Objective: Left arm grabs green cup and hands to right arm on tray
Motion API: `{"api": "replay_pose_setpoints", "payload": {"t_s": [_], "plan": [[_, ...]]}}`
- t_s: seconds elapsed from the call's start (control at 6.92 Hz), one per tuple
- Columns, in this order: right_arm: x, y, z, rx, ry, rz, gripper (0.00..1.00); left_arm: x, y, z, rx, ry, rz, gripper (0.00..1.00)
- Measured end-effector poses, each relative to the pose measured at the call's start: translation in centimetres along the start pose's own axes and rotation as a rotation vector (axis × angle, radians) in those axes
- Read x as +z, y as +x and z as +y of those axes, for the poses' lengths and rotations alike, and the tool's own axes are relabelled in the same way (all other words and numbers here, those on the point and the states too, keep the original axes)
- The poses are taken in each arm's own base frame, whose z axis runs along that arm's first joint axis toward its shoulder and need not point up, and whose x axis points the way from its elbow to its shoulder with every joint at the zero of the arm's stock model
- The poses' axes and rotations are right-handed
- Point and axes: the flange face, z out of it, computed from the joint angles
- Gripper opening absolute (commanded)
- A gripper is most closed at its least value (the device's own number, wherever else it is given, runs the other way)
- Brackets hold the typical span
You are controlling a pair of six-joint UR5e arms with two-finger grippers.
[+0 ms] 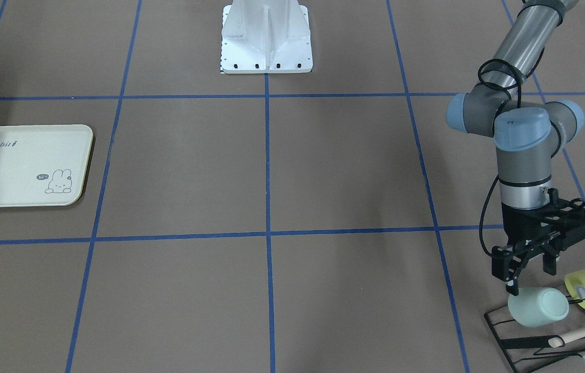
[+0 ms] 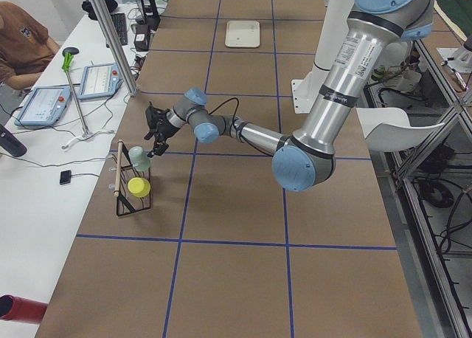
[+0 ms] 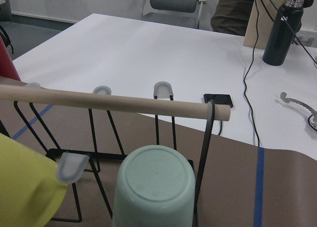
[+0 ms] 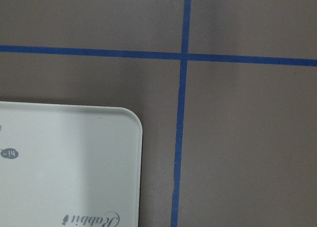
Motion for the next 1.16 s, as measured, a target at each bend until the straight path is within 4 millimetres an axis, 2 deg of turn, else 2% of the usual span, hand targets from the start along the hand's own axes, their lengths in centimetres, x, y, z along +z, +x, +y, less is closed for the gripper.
{"api": "replay_pose_setpoints", "payload": {"t_s": [0.29, 0.72, 1.16], "plan": [[0.0, 0.0, 0.0, 0.001, -0.001, -0.003, 1.00, 0.8, -0.5, 0.3, 0.004, -0.003, -0.017, 1.00], [0.0, 0.0, 0.0, 0.000, 0.000, -0.004, 1.00, 1.7, 0.3, 0.2, 0.008, -0.006, -0.028, 1.00], [0.0, 0.0, 0.0, 0.000, 0.000, -0.004, 1.00, 2.3, 0.1, 0.0, 0.028, 0.004, -0.042, 1.00]]}}
